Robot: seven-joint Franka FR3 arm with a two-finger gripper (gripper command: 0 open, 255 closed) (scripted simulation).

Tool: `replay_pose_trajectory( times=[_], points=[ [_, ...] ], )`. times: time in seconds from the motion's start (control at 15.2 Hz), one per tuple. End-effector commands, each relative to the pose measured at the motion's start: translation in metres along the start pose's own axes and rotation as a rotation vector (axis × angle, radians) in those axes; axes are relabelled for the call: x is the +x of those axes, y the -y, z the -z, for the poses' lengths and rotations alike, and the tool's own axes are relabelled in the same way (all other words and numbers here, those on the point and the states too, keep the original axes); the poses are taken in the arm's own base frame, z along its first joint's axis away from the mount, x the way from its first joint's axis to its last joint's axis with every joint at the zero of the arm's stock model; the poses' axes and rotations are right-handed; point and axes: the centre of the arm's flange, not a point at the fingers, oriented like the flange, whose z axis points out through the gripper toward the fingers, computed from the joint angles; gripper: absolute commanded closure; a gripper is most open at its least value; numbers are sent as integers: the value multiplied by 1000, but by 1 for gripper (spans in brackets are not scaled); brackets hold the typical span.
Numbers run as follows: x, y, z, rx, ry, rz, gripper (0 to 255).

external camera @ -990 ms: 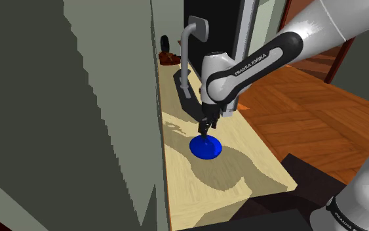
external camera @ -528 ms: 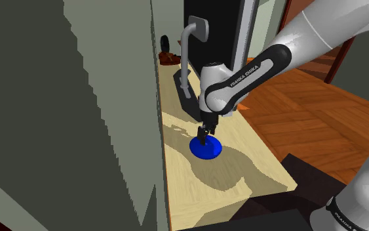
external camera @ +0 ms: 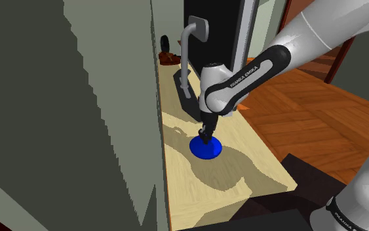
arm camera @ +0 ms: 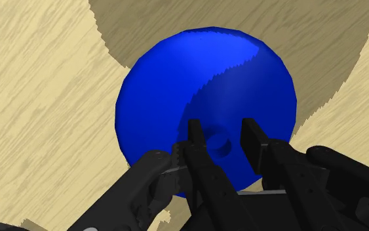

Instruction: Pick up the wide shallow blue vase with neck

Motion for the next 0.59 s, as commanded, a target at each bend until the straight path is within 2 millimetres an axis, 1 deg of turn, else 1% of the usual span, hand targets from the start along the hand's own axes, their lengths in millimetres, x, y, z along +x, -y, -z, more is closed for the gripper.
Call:
replay_pose_trajectory(
  times=[0.0,0.13,0.53],
  points=[
    [0,0,-1,0,1,0,255],
    [0,0,-1,0,1,0,255],
    [-2,1,31,0,1,0,255]
  ],
)
